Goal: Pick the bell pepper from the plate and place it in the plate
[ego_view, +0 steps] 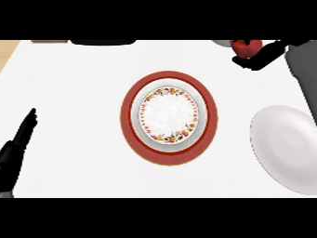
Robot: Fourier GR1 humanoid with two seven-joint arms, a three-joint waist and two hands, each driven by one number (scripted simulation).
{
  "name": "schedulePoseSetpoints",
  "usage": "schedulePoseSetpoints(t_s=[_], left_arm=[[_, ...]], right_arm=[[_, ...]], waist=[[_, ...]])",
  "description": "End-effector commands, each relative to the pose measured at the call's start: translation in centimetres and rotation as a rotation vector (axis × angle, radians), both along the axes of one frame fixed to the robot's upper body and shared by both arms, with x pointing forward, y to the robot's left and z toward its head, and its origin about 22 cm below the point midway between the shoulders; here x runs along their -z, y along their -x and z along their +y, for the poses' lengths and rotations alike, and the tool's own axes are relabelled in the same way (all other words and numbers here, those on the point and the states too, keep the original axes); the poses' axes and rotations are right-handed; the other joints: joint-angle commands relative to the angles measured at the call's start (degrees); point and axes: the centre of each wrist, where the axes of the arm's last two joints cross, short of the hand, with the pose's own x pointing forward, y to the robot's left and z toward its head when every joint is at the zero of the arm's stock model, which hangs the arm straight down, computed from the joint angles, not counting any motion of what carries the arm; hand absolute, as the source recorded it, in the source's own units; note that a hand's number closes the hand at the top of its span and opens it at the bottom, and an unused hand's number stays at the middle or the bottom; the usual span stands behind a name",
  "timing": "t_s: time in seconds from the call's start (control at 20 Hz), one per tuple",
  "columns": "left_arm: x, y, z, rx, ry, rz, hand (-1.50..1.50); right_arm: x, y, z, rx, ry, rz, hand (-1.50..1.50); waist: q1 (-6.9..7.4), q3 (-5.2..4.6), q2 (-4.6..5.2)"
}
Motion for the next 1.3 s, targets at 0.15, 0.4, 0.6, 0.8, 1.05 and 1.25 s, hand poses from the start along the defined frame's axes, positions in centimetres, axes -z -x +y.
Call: schedulePoseSetpoints(t_s=[0.15, 0.4, 0.6, 0.8, 1.05, 1.25], left_arm=[[-0.5, 1.0, 0.3, -0.021, -0.005, -0.001, 0.0], [0.1, -0.1, 0.5, -0.011, -0.012, 0.001, 0.0], [-0.8, 0.1, -2.9, 0.015, 0.011, -0.01, 0.0], [-1.1, -0.8, -1.7, 0.015, 0.014, -0.004, 0.0], [-1.2, 0.1, -0.3, 0.033, -0.005, -0.004, 0.0], [-1.0, -0.9, 0.0, 0.022, -0.002, -0.017, 0.0]], right_arm=[[0.4, 2.2, 9.4, -0.084, 0.03, 0.107, 1.5], [3.2, 3.4, 11.9, -0.092, 0.139, 0.16, 1.5], [5.5, 3.8, 14.7, -0.085, 0.206, 0.173, 1.5], [8.7, 5.3, 17.7, -0.122, 0.224, 0.244, 1.5], [11.5, 6.1, 18.0, 0.02, 0.154, 0.43, -1.5], [11.5, 4.8, 18.9, 0.02, 0.193, 0.428, -1.5]], waist=[[-1.02, -0.01, -0.44], [-0.4, 0.0, 0.12], [0.47, 0.05, 0.35], [0.37, 0.05, 0.37], [0.81, 0.04, 0.32], [1.0, 0.04, 0.5]])
